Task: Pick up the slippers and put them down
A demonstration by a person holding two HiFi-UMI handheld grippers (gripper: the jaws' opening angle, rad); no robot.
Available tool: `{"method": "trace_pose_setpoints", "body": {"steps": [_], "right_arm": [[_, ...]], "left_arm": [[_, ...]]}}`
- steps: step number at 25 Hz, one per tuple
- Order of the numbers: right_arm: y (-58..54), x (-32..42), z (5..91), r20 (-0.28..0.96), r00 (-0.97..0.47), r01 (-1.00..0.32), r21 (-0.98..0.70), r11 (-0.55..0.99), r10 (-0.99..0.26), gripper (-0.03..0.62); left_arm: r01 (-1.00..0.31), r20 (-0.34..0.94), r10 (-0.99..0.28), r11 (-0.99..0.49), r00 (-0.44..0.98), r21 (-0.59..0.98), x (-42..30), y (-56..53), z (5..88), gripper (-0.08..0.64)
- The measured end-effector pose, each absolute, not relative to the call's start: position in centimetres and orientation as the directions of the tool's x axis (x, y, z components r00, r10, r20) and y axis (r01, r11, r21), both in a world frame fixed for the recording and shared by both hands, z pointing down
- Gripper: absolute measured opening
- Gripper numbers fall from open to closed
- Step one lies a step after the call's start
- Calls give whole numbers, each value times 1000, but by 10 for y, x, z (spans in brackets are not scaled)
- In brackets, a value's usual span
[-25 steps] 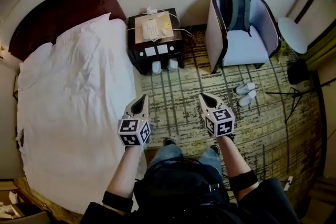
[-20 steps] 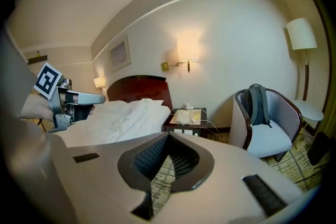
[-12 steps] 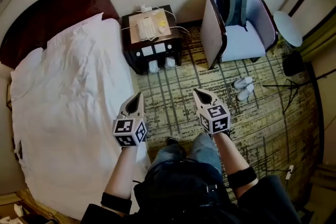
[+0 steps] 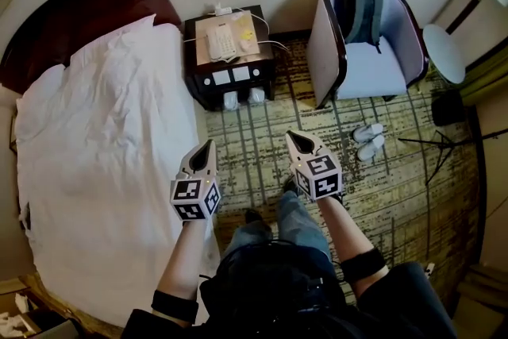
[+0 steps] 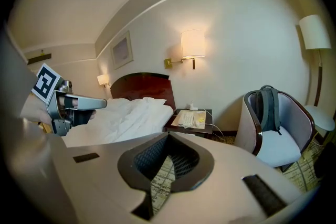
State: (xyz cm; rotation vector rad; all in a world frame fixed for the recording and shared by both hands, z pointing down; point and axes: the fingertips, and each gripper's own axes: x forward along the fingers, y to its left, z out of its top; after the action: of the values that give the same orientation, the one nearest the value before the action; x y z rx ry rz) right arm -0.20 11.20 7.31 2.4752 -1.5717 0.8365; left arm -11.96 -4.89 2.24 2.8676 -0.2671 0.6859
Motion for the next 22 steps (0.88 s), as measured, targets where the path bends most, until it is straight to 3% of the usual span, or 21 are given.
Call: {"method": "trace_pose_setpoints", "body": {"steps": [12,22], "right_arm": [[84,64,94,499,225,-903,-215,-371,-837,5],[52,72,125,531,307,-849,-223,-480,-790,5]], "left_arm": [[-295,457,-215,-949,863,110,-59,-58,31,0],[-230,482,-147,-966,864,120,-41,-100,61,0]]}}
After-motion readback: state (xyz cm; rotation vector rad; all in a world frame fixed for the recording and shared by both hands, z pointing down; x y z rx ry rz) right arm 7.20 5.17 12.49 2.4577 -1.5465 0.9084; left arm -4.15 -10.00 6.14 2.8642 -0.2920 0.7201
